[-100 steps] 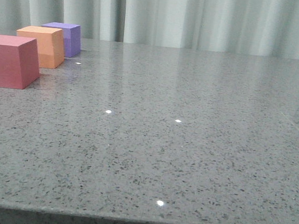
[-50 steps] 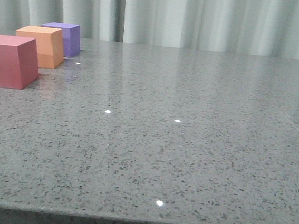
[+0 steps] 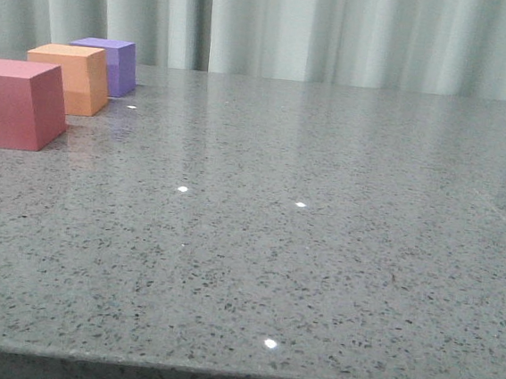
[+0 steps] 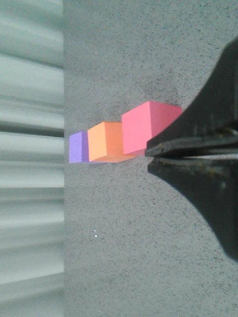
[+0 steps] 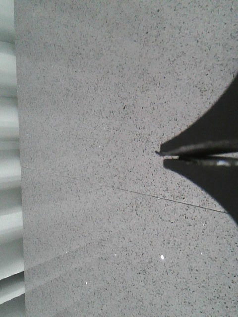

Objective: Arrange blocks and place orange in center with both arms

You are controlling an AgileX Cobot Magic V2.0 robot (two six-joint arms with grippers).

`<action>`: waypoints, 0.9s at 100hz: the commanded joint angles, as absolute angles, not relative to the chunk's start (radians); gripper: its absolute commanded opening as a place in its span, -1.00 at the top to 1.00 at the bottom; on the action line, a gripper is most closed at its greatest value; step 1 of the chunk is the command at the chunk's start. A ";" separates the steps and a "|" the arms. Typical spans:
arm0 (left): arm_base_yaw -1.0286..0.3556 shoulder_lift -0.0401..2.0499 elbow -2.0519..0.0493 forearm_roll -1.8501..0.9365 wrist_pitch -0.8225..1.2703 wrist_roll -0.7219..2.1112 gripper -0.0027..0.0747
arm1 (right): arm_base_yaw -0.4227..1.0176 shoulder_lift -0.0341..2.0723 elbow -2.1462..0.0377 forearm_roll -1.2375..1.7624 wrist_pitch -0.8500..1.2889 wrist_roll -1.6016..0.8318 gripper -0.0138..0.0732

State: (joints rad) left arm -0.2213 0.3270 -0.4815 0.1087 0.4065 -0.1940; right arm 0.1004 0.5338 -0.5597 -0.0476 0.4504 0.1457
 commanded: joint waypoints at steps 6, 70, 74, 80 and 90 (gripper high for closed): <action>-0.221 0.330 -0.456 0.105 0.192 -0.197 0.98 | 0.096 0.536 -0.587 -0.057 0.376 0.142 0.84; -0.155 0.071 -0.112 0.123 -0.029 -0.197 0.98 | 0.096 0.536 -0.587 -0.057 0.376 0.142 0.84; -0.137 0.052 -0.099 0.118 -0.029 -0.197 0.98 | 0.096 0.536 -0.587 -0.057 0.376 0.142 0.84; -0.110 0.021 -0.076 0.110 -0.029 -0.197 0.98 | 0.096 0.536 -0.587 -0.057 0.376 0.142 0.84; -0.076 -0.019 -0.043 0.110 -0.029 -0.197 0.98 | 0.096 0.536 -0.587 -0.057 0.376 0.142 0.84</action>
